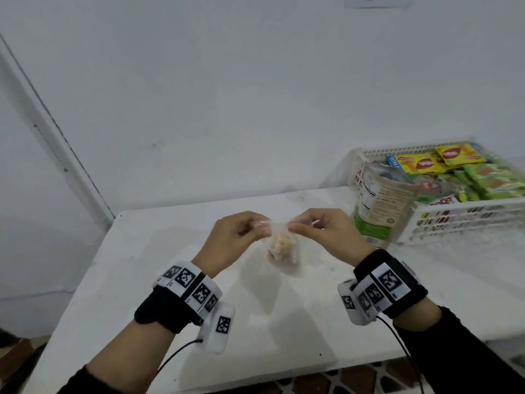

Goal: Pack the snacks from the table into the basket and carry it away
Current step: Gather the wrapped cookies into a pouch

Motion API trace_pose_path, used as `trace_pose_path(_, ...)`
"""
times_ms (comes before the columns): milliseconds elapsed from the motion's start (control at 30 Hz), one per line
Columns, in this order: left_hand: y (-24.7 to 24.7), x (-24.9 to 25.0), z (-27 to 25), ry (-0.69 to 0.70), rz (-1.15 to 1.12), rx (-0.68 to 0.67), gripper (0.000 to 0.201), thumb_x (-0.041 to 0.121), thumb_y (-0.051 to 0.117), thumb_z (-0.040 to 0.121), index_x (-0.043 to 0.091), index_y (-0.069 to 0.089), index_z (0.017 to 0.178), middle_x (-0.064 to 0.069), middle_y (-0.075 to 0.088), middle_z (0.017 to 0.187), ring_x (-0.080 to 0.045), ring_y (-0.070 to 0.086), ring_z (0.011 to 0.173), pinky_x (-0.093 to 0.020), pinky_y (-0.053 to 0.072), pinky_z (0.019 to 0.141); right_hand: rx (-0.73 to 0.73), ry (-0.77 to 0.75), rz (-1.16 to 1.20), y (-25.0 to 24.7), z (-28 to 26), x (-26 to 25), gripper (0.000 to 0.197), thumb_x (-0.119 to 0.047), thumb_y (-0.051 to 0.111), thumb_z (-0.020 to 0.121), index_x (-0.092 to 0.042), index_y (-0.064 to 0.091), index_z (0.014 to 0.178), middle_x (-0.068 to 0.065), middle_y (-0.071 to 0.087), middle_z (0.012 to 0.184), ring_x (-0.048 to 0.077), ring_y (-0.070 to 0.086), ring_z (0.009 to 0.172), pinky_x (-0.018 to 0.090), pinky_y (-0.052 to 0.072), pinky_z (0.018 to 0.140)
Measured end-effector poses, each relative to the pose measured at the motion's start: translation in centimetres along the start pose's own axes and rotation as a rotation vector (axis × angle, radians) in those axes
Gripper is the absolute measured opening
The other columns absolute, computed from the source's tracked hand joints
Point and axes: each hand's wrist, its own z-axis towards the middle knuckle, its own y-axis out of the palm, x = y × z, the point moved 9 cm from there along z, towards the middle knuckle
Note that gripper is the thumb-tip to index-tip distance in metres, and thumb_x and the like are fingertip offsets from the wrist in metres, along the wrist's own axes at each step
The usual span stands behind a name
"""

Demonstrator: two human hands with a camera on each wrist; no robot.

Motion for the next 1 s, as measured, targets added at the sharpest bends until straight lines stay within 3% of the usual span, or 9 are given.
trace_pose_path(133, 2.3, 0.9, 1.7, -0.028, -0.105, 0.0, 0.009, 0.012, 0.075, 0.079, 0.011, 0.077, 0.088, -0.001, 0.076, 0.084, -0.013, 0.071, 0.08, -0.018, 0.054, 0.071, 0.077, 0.057, 0.109, -3.7, -0.7, 1.6, 0.013, -0.026, 0.079, 0.071, -0.017, 0.078, 0.081, 0.0, 0.076, 0.085, 0.008, 0.065, 0.078, 0.033, 0.05, 0.08)
trace_pose_path(200, 4.3, 1.9, 3.0, -0.008, -0.107, -0.032, 0.008, 0.013, 0.074, 0.081, 0.01, 0.077, 0.087, 0.001, 0.076, 0.087, -0.01, 0.07, 0.083, -0.02, 0.055, 0.072, 0.058, 0.058, 0.088, -5.6, -0.9, 2.1, 0.02, -0.028, 0.079, 0.072, -0.019, 0.078, 0.09, -0.003, 0.076, 0.089, 0.002, 0.062, 0.077, 0.023, 0.051, 0.076)
trace_pose_path(267, 6.3, 2.7, 4.6, 0.007, -0.071, -0.059, 0.003, 0.016, 0.074, 0.082, 0.016, 0.076, 0.082, 0.004, 0.075, 0.086, -0.008, 0.069, 0.081, -0.021, 0.055, 0.074, -0.011, 0.076, -0.013, -7.2, -1.2, 2.8, 0.036, -0.037, 0.078, 0.07, -0.025, 0.076, 0.103, -0.011, 0.074, 0.099, -0.005, 0.064, 0.088, 0.02, 0.051, 0.084)
trace_pose_path(367, 9.1, 3.9, 6.7, 0.016, -0.027, -0.08, 0.005, 0.018, 0.076, 0.079, 0.023, 0.076, 0.076, 0.009, 0.075, 0.082, -0.006, 0.069, 0.08, -0.021, 0.053, 0.08, -0.071, 0.03, -0.155, -9.5, -1.5, 3.3, 0.025, -0.029, 0.075, 0.078, -0.017, 0.076, 0.1, -0.022, 0.071, 0.07, -0.012, 0.059, 0.067, 0.01, 0.043, 0.065)
trace_pose_path(433, 10.9, 5.0, 8.0, 0.024, -0.051, -0.092, 0.003, 0.017, 0.076, 0.078, 0.02, 0.077, 0.079, 0.009, 0.075, 0.083, -0.006, 0.07, 0.08, -0.024, 0.054, 0.082, -0.004, -0.001, -0.158, -12.0, -1.4, 3.3, 0.023, -0.034, 0.072, 0.078, -0.018, 0.078, 0.094, -0.006, 0.075, 0.071, -0.003, 0.058, 0.064, 0.021, 0.046, 0.059)
trace_pose_path(500, 12.6, 6.3, 9.3, 0.052, -0.089, -0.091, 0.007, 0.018, 0.075, 0.08, 0.017, 0.077, 0.087, 0.008, 0.075, 0.088, -0.006, 0.069, 0.083, -0.025, 0.054, 0.084, 0.084, -0.04, -0.183, -14.8, -1.2, 3.1, 0.028, -0.042, 0.068, 0.076, -0.022, 0.078, 0.092, 0.005, 0.076, 0.082, 0.005, 0.061, 0.069, 0.03, 0.051, 0.065)
trace_pose_path(667, 17.4, 6.8, 12.6, 0.065, -0.172, -0.194, 0.058, 0.028, 0.075, 0.077, 0.029, 0.053, 0.131, 0.015, 0.063, 0.121, 0.002, 0.062, 0.105, -0.013, 0.048, 0.084, 0.411, -0.056, -0.054, -23.9, -0.3, 2.8, 0.016, -0.041, 0.069, 0.079, -0.027, 0.078, 0.083, 0.005, 0.074, 0.072, 0.027, 0.07, 0.065, 0.057, 0.056, 0.064)
trace_pose_path(867, 22.4, 2.8, 16.3, -0.053, -0.046, -0.244, 0.102, 0.043, 0.086, 0.06, 0.034, 0.027, 0.144, 0.013, 0.042, 0.143, -0.006, 0.044, 0.128, -0.041, 0.046, 0.102, 0.623, -0.082, -0.015, -30.4, 1.4, 3.9, 0.021, -0.028, 0.068, 0.088, -0.009, 0.064, 0.079, 0.015, 0.069, 0.074, 0.025, 0.071, 0.067, 0.057, 0.056, 0.065)
trace_pose_path(1000, 25.0, 1.4, 18.3, -0.1, 0.057, -0.297, 0.131, 0.05, 0.086, 0.051, 0.029, 0.004, 0.151, 0.008, 0.016, 0.157, -0.012, 0.021, 0.142, -0.041, 0.029, 0.114, 0.673, -0.152, 0.03, -31.1, 1.7, 4.0, 0.025, -0.021, 0.066, 0.09, 0.0, 0.059, 0.079, 0.009, 0.065, 0.068, 0.019, 0.071, 0.067, 0.05, 0.059, 0.066)
